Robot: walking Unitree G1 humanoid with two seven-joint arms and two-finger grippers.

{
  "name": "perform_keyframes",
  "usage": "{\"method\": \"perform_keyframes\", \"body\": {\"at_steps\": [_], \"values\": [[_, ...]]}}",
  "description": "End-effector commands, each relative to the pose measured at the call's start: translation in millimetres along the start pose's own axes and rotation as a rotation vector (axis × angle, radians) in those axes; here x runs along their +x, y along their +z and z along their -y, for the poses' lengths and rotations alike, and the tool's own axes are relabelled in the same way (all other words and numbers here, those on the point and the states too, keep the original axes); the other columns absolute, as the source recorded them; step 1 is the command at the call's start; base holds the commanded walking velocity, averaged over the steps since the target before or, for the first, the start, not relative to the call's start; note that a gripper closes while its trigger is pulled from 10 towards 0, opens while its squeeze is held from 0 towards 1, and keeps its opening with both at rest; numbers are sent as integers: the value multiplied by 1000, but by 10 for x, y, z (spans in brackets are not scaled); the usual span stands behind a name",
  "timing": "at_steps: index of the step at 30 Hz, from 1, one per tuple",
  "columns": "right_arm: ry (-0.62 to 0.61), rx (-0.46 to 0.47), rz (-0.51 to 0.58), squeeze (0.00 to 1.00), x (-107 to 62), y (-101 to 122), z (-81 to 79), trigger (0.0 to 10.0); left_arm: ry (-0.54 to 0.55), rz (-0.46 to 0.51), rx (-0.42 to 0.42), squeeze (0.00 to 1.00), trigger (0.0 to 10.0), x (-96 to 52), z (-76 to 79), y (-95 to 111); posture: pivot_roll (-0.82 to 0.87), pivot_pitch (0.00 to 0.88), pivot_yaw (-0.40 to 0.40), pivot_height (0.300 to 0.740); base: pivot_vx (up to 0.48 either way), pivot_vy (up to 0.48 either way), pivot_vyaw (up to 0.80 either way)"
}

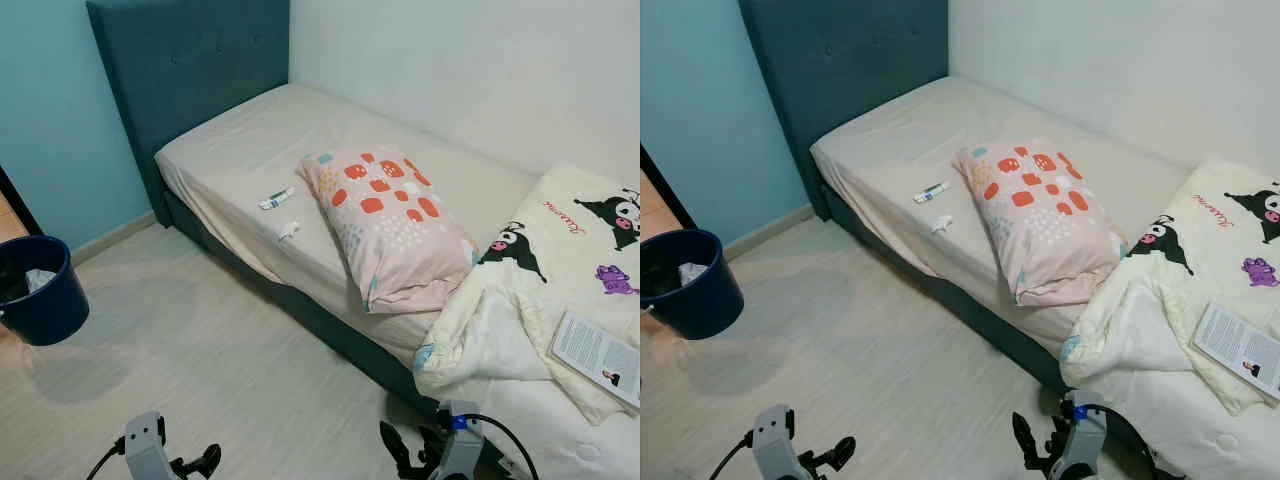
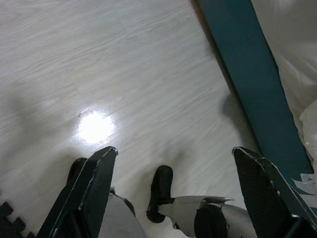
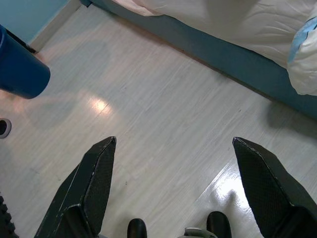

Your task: Clean up the room

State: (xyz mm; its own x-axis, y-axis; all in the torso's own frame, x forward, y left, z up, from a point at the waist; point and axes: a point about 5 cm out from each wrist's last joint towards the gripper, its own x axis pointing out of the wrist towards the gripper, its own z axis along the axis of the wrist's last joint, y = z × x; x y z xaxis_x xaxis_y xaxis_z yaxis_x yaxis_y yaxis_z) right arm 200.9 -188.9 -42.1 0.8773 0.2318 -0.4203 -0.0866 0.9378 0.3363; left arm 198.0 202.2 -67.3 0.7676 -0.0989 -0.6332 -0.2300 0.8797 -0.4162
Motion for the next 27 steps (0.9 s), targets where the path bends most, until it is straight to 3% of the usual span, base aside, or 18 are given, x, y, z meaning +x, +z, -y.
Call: {"method": "perform_keyframes", "body": {"at_steps": [1, 27], "values": [[-11, 14, -10, 0, -28, -37, 8, 10000, -5, -19, -4, 0, 10000, -7, 20, -63, -104, 111, -65, 740, 0, 0, 0], [-12, 11, -20, 0, -30, -50, 18, 10000, 16, -45, -3, 0, 10000, -34, -40, -102, -102, 104, -67, 740, 0, 0, 0]]}}
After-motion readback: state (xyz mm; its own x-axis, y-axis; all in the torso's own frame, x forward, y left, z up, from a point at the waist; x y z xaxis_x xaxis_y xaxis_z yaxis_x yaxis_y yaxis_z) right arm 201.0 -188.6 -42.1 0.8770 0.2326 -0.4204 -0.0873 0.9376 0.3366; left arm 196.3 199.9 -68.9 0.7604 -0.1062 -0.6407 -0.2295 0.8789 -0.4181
